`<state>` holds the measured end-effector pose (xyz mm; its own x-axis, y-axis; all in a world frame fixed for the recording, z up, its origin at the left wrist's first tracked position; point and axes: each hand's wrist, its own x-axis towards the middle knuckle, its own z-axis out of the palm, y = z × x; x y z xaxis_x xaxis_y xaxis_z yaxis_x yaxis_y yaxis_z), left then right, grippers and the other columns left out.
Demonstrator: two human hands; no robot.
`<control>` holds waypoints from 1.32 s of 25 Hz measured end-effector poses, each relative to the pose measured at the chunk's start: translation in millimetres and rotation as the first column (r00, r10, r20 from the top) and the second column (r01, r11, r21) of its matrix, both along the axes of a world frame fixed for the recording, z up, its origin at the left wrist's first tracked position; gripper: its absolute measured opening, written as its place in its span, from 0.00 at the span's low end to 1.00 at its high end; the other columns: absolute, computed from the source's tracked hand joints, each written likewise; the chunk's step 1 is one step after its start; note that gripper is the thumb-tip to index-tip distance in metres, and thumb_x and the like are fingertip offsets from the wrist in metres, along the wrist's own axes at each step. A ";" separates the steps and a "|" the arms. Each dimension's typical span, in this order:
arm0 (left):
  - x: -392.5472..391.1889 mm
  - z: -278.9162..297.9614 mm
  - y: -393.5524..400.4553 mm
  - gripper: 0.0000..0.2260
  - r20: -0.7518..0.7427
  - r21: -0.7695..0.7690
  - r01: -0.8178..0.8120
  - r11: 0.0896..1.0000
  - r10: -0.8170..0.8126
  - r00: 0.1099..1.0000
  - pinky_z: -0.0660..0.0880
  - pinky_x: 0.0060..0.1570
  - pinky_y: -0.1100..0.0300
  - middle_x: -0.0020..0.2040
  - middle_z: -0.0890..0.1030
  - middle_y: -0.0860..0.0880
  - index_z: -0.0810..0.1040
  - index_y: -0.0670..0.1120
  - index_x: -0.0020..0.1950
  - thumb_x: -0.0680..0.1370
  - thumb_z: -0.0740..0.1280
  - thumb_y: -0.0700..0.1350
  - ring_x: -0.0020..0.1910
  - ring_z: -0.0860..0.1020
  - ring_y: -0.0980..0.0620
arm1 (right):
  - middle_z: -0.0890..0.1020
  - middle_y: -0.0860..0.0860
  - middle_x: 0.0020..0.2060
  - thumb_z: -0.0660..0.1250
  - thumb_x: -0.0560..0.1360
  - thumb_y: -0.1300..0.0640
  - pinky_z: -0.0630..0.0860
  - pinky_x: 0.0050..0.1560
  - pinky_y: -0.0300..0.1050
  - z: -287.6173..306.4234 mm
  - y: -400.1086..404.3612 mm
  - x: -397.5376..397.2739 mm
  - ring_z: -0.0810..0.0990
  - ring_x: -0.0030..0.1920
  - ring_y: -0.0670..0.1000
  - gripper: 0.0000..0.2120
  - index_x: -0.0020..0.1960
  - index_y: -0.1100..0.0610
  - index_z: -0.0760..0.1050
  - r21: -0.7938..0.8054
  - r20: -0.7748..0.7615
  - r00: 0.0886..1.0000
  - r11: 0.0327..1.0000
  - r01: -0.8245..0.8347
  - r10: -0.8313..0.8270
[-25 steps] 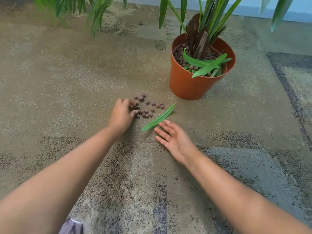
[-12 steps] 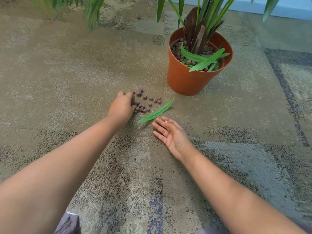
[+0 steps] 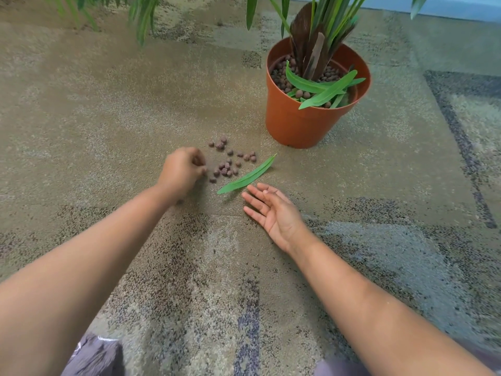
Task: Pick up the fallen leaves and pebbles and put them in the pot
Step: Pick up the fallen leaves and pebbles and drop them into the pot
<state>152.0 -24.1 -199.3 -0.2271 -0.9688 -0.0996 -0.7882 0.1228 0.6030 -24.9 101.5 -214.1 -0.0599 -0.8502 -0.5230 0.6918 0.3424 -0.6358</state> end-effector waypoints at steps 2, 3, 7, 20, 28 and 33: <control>17.6 12.5 -15.1 0.03 -0.064 0.161 -0.057 0.985 0.068 0.996 0.72 0.37 0.63 0.39 0.77 0.50 0.76 0.45 0.43 0.74 0.67 0.38 0.37 0.75 0.52 | 0.81 0.58 0.56 0.55 0.80 0.63 0.81 0.50 0.48 0.0 0.3 0.0 0.83 0.51 0.52 0.09 0.55 0.59 0.73 0.004 -0.002 1.000 1.000 0.000 0.000; 28.6 19.6 -22.7 0.03 -0.029 0.224 -0.044 0.974 0.052 0.998 0.72 0.34 0.65 0.38 0.77 0.50 0.75 0.45 0.42 0.74 0.66 0.38 0.35 0.75 0.53 | 0.81 0.58 0.56 0.54 0.80 0.63 0.81 0.50 0.49 0.1 0.2 0.0 0.83 0.51 0.52 0.09 0.54 0.59 0.73 0.006 -0.003 1.000 1.000 -0.001 0.001; 63.4 39.7 -39.8 0.02 0.134 0.513 0.016 0.858 -0.098 0.986 0.75 0.33 0.63 0.39 0.79 0.43 0.74 0.40 0.42 0.74 0.65 0.36 0.35 0.78 0.50 | 0.80 0.58 0.56 0.54 0.80 0.63 0.79 0.52 0.50 1.5 0.4 -0.5 0.82 0.52 0.53 0.09 0.54 0.59 0.73 0.004 -0.006 1.000 1.000 -0.008 0.008; 20.4 34.8 -9.5 0.04 0.374 0.664 0.103 0.741 -0.448 0.812 0.80 0.32 0.59 0.38 0.80 0.41 0.71 0.39 0.42 0.74 0.65 0.32 0.32 0.80 0.49 | 0.80 0.57 0.57 0.54 0.80 0.63 0.79 0.52 0.49 4.9 8.3 -3.2 0.82 0.51 0.52 0.09 0.54 0.59 0.72 0.016 -0.030 0.999 0.999 -0.034 0.035; -57.9 52.1 80.0 0.03 0.086 0.267 0.349 0.898 -0.383 0.920 0.76 0.49 0.59 0.45 0.78 0.51 0.75 0.47 0.44 0.75 0.65 0.39 0.44 0.77 0.52 | 0.84 0.54 0.47 0.59 0.79 0.58 0.79 0.51 0.47 4.8 17.6 -5.1 0.83 0.46 0.50 0.08 0.54 0.58 0.74 0.041 0.081 0.995 0.998 0.057 -0.060; -89.8 42.0 118.3 0.11 0.031 -0.029 0.394 0.919 -0.393 0.919 0.72 0.49 0.55 0.54 0.74 0.46 0.73 0.44 0.58 0.76 0.63 0.44 0.52 0.75 0.47 | 0.83 0.51 0.29 0.58 0.79 0.53 0.79 0.38 0.38 18.6 11.8 -9.6 0.81 0.31 0.46 0.12 0.44 0.58 0.76 0.201 0.190 0.973 0.975 0.090 -0.129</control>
